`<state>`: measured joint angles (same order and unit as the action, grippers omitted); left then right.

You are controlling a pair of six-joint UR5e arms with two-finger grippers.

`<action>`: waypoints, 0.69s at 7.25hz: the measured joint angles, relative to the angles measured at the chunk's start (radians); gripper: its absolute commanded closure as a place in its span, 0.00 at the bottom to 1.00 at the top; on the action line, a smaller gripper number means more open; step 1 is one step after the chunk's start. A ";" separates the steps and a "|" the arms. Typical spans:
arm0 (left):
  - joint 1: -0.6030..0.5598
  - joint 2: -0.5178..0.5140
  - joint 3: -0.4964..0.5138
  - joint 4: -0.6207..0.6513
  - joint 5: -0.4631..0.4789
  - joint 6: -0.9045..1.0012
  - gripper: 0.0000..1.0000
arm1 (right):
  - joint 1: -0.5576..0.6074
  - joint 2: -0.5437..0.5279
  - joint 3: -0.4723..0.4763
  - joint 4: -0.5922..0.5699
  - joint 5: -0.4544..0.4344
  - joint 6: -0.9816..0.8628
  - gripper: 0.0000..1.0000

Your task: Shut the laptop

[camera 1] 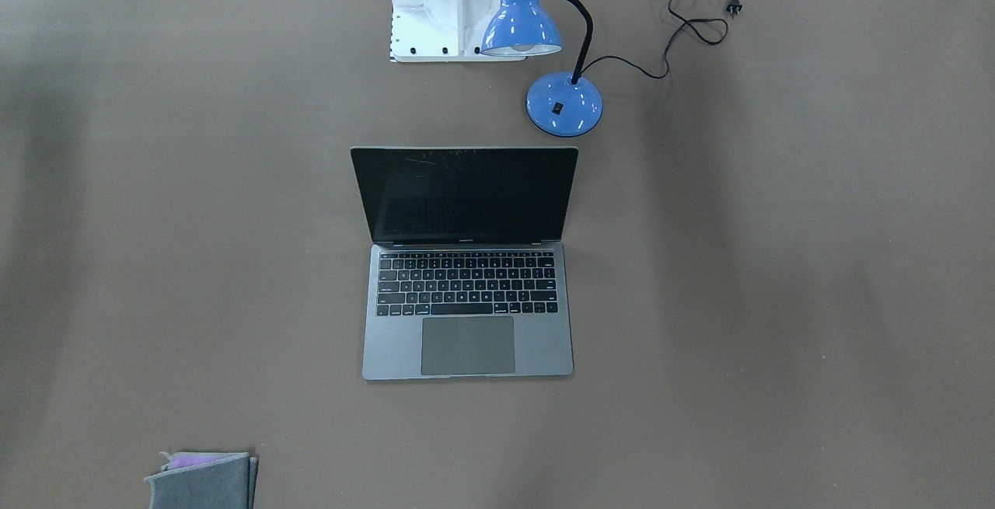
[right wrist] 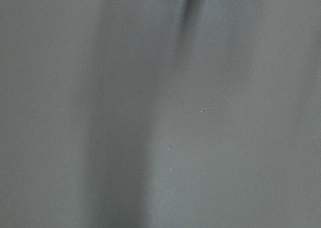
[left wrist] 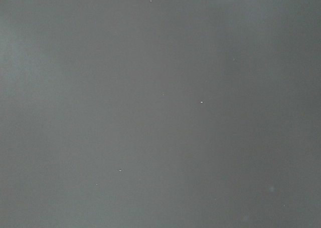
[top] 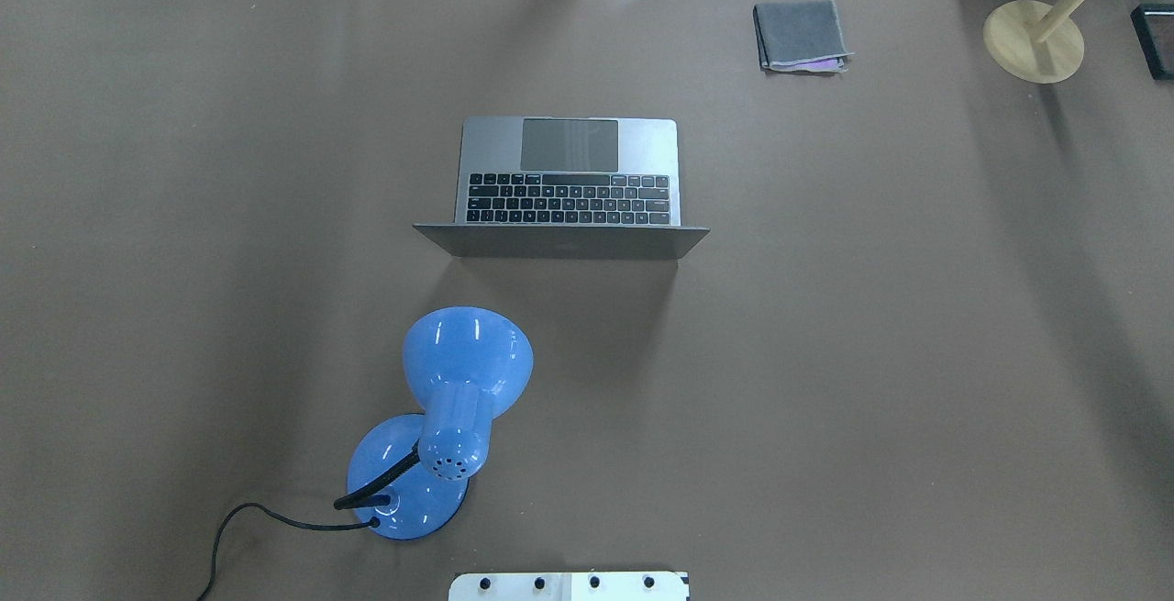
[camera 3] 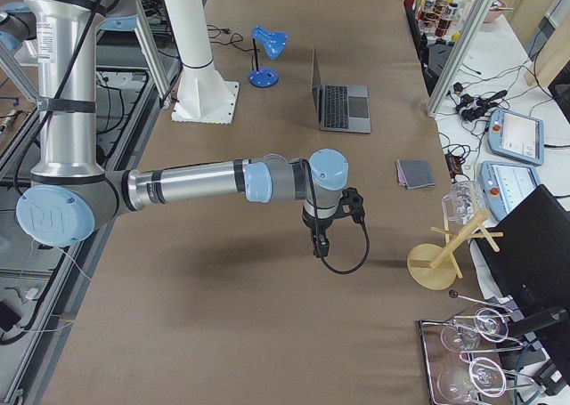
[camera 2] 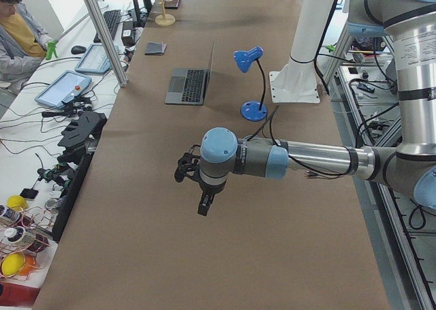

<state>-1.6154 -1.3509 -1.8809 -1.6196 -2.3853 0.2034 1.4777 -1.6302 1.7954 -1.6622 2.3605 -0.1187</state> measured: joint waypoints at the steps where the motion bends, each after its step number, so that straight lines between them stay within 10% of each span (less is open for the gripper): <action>1: 0.000 -0.004 0.002 0.000 -0.001 -0.015 0.03 | 0.000 0.000 0.000 -0.001 0.003 0.002 0.00; 5: 0.000 -0.002 0.001 -0.001 -0.012 -0.062 0.04 | 0.000 -0.008 0.006 -0.001 0.062 0.003 0.00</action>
<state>-1.6153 -1.3532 -1.8800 -1.6209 -2.3970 0.1417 1.4772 -1.6381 1.8015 -1.6629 2.4228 -0.1157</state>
